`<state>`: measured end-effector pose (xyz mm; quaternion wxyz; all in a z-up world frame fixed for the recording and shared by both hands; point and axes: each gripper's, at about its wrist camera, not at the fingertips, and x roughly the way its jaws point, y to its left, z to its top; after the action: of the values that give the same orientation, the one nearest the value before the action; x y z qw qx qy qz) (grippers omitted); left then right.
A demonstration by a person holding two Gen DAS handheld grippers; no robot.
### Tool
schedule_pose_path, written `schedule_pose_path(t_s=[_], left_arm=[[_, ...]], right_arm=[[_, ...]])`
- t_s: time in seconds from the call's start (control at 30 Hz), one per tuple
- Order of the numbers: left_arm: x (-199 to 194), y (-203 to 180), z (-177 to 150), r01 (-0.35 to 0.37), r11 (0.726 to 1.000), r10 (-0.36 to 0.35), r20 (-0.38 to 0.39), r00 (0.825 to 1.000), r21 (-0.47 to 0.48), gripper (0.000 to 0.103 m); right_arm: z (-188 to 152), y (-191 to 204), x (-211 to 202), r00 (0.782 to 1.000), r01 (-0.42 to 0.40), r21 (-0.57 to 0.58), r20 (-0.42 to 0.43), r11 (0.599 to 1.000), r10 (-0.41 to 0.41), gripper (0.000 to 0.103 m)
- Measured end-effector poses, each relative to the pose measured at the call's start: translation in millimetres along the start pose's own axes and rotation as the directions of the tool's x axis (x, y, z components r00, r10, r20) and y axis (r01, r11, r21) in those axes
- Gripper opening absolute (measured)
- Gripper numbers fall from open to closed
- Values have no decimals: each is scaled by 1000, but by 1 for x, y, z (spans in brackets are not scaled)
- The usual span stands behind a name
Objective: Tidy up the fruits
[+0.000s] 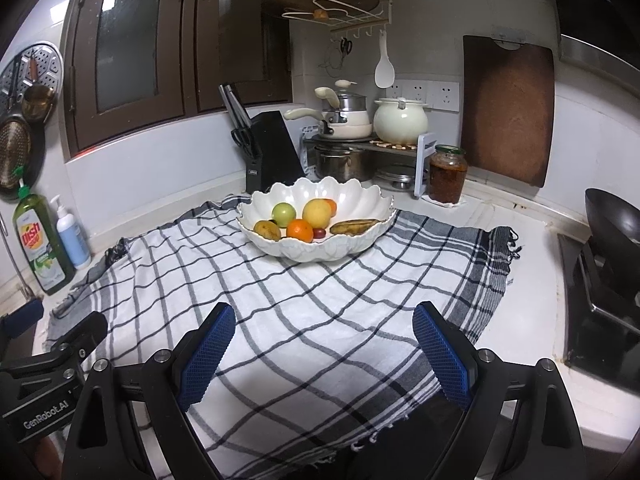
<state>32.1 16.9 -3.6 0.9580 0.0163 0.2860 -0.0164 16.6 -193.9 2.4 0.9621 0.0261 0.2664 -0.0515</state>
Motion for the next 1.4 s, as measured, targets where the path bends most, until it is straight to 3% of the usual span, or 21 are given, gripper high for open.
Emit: schedule_pose_path(t_s=[1.4], left_arm=[[-1,-1,1,19,1000,-19,-9,1000,5,102]], right_arm=[[-1,-5,3,1000,1,11,-11,1000,-1,91]])
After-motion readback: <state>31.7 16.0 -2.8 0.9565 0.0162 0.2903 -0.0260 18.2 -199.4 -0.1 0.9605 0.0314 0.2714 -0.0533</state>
